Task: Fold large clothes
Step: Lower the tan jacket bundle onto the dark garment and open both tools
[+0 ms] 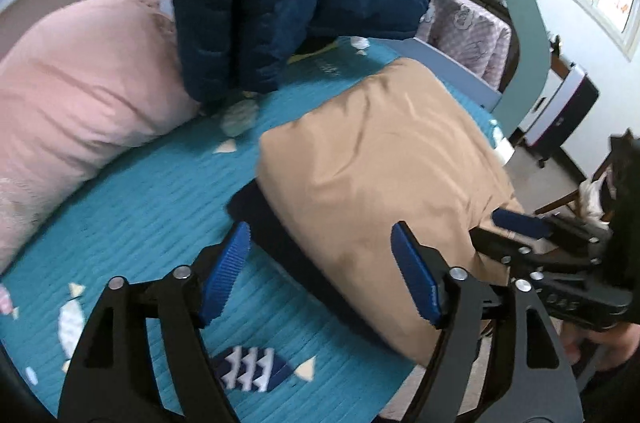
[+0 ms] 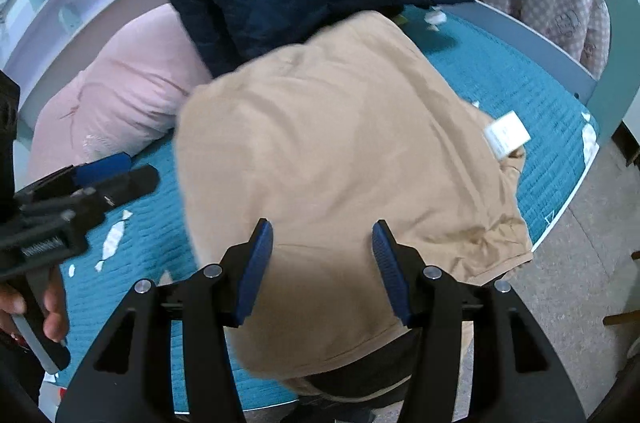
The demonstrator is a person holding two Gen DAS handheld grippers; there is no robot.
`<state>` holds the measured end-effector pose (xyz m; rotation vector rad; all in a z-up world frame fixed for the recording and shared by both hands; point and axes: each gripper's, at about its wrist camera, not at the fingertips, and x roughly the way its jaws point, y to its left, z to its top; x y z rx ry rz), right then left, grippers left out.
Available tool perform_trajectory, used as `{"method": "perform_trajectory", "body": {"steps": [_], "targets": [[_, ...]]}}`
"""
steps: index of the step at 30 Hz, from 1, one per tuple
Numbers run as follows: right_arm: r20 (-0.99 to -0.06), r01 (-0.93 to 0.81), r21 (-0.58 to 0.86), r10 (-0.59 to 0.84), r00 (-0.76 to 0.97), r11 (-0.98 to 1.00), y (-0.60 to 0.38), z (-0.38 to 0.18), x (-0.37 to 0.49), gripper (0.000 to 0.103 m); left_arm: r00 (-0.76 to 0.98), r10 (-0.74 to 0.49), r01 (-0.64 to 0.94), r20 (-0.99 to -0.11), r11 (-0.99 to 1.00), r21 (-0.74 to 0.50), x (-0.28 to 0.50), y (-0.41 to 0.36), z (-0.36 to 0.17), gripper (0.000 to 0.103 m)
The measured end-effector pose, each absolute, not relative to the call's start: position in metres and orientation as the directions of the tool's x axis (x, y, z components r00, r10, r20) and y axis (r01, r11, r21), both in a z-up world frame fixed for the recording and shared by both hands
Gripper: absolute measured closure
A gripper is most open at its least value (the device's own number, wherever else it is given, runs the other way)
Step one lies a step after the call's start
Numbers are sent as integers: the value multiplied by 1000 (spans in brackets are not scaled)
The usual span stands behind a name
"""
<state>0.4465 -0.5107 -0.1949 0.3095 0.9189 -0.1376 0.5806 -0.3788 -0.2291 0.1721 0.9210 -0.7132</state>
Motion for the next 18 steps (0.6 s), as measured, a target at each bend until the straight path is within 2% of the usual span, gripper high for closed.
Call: {"method": "perform_trajectory", "body": {"steps": [18], "targets": [[-771,148,206,68,633,967,-446,-142,411,47,482,-432,600,-762,797,-71,518,-331,-184,19]]}}
